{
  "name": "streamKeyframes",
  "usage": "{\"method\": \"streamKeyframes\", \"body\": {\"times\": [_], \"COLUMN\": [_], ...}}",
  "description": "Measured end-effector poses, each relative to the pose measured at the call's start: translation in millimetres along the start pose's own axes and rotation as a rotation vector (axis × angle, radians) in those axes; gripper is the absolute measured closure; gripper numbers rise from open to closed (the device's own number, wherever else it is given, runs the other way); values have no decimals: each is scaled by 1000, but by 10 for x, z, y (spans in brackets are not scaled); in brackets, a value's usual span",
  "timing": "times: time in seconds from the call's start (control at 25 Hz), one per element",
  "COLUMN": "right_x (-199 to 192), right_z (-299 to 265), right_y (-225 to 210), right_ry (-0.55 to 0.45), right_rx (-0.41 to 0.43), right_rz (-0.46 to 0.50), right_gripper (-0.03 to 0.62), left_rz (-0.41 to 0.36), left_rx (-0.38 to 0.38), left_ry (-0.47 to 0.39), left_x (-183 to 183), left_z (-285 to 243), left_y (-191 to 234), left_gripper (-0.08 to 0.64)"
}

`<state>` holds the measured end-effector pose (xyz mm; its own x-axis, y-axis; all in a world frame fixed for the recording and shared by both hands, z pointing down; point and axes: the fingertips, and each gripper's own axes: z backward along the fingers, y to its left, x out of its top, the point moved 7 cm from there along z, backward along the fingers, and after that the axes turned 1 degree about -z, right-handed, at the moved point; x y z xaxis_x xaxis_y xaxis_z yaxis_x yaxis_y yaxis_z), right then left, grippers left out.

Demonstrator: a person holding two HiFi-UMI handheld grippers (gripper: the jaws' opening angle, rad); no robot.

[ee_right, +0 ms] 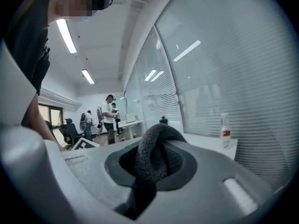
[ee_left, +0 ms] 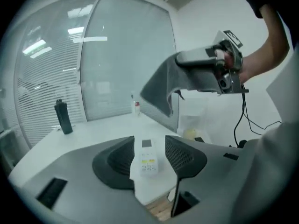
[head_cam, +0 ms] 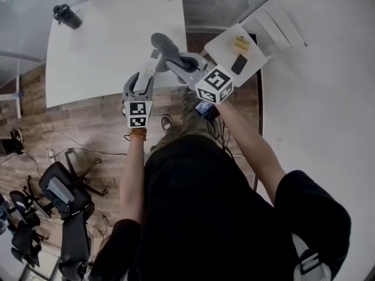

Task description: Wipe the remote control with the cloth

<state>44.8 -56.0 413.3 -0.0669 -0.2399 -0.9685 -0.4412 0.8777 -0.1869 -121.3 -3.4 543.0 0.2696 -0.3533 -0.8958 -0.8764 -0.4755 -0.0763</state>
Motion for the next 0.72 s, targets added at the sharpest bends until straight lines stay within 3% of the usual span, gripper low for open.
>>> {"method": "streamKeyframes", "body": {"times": [0.12,0.28,0.56,0.72], "right_x": [122,216,464,612], "right_z": [271,513,764,813], "right_y": [115,385,740,859], "right_ry": [-58,-102,-173,-212], "right_rx": [-132,-254,-367,-388], "right_rz": [82,197,289,316], "right_gripper": [551,551,552,551], "left_rz": [5,-62,-141,-116], "left_rx": [30,41,59,95], "left_ry": [-122,-267,-438,-469], "left_x": [326,818,1561,1771], "left_z": [238,554,1034,1267], "left_y": [-68,-155,-295,-376], "left_gripper": [356,357,368,373]}}
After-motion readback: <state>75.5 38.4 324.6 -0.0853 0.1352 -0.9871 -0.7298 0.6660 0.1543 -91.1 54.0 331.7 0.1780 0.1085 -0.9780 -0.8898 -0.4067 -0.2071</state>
